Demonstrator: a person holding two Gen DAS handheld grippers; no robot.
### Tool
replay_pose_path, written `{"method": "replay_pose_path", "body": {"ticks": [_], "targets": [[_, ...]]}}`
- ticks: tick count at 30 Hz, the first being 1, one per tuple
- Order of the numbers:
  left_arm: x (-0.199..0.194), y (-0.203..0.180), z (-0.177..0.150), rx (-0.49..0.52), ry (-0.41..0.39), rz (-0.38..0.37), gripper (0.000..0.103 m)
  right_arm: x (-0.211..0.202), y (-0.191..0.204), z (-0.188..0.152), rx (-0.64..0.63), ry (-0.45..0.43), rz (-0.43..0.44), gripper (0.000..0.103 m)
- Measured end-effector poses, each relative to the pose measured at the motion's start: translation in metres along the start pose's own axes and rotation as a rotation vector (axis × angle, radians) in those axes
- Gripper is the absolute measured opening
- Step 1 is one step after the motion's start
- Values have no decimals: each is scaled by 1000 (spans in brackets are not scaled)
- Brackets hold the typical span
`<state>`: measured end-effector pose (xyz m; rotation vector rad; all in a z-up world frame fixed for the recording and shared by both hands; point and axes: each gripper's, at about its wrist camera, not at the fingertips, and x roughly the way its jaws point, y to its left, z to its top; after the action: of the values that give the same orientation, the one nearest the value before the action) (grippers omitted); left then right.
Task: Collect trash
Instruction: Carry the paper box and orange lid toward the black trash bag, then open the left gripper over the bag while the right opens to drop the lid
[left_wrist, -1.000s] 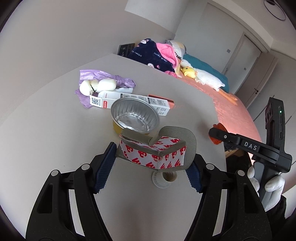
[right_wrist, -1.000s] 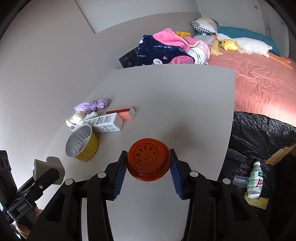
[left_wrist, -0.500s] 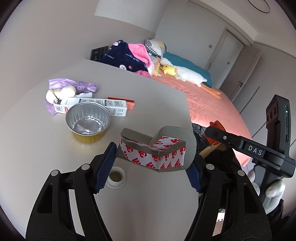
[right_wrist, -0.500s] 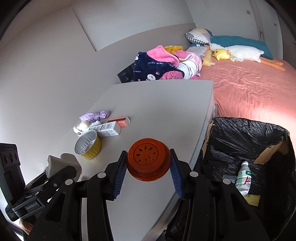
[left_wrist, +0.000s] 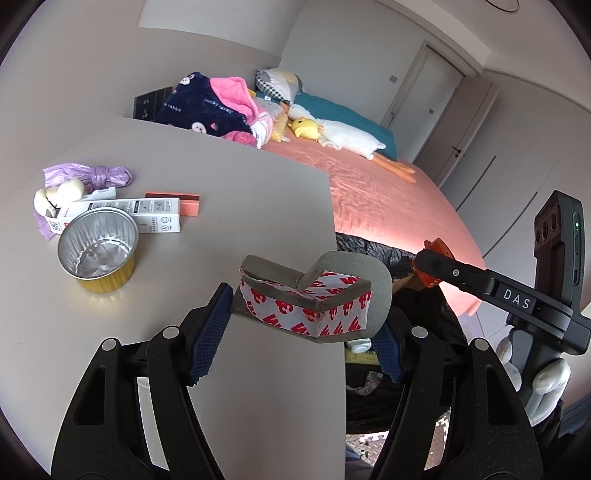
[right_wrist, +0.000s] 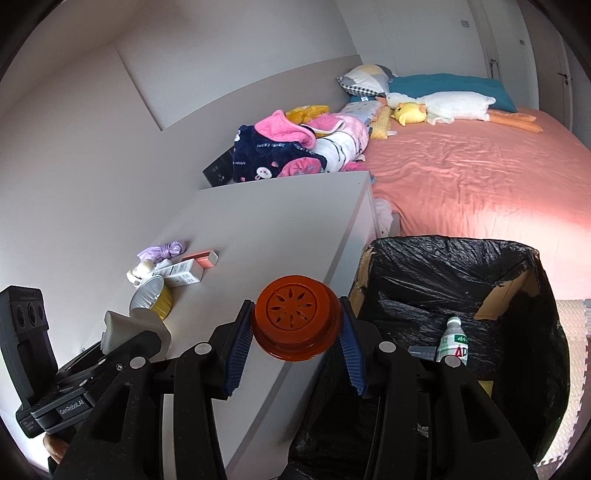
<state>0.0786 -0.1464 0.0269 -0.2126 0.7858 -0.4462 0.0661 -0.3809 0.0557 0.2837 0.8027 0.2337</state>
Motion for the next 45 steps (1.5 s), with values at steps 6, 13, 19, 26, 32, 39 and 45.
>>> {"method": "replay_pose_path", "body": {"ticks": [6,13,19,26,32,39,45], "targets": [[9,-16,3,24,13,-30,68,-12,-15,0,19,-20,-21,47],[19,-42,8,64,29,-84,68,-25,-33,2,45,-43,-48,47],[31,-66,9,103,52,-131,68,-37,-50,3,71,-65,-78,47],[42,-86,10,152,75,-164,68,-49,-71,5,102,-82,-112,47],[57,-99,13,185,114,-196,68,-56,-89,5,136,-94,-141,47],[85,-121,11,229,186,-234,97,-81,-118,3,228,-190,-290,85],[88,-106,8,164,182,-194,97,-85,-130,-1,246,-190,-300,85]]}}
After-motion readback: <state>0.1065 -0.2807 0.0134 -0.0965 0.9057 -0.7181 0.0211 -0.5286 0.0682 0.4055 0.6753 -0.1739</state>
